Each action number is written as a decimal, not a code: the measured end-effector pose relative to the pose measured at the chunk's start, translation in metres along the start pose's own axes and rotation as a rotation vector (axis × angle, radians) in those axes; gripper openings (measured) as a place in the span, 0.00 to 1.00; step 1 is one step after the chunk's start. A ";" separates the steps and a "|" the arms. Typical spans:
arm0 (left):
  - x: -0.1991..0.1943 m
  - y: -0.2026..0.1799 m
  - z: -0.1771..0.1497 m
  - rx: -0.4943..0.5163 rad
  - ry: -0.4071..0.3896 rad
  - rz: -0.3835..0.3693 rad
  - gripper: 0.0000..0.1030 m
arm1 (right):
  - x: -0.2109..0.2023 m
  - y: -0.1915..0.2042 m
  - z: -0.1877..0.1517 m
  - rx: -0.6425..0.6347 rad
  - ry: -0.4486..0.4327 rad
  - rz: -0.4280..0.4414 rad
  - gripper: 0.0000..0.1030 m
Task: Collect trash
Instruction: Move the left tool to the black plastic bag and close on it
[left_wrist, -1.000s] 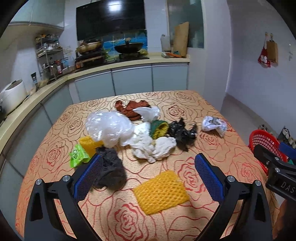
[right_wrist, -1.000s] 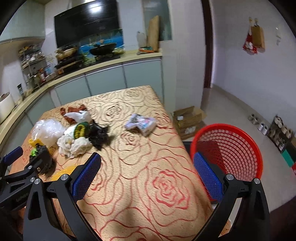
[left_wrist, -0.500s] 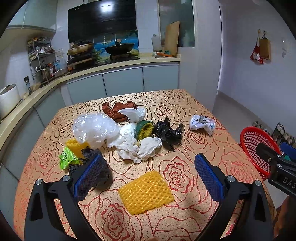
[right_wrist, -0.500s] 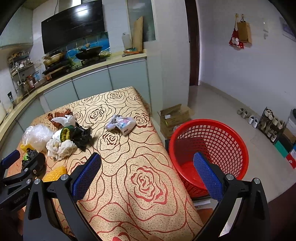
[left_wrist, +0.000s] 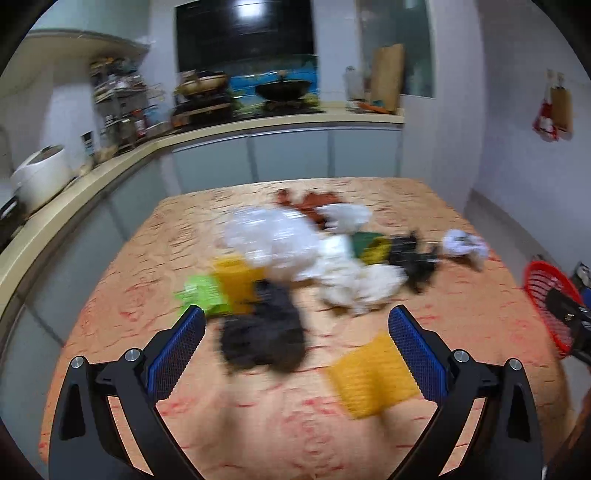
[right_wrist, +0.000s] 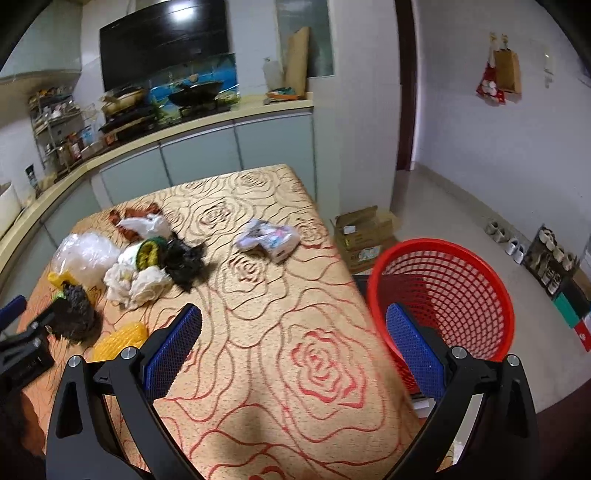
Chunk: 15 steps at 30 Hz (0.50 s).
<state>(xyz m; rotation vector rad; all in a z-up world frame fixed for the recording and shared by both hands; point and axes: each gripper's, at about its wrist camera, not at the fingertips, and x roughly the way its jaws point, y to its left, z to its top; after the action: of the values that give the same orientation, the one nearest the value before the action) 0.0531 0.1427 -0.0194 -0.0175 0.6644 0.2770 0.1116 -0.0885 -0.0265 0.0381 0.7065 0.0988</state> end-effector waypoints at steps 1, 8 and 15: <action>0.002 0.012 -0.002 -0.011 0.006 0.026 0.93 | 0.003 0.004 -0.001 -0.006 0.007 0.008 0.95; 0.014 0.079 -0.010 -0.112 0.045 0.022 0.93 | 0.018 0.027 -0.001 -0.032 0.050 0.086 0.95; 0.035 0.068 -0.011 -0.068 0.094 -0.087 0.93 | 0.028 0.048 -0.002 -0.078 0.086 0.129 0.95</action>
<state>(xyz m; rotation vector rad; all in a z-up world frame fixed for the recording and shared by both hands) 0.0549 0.2161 -0.0440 -0.1252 0.7452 0.2156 0.1279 -0.0375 -0.0431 0.0046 0.7851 0.2528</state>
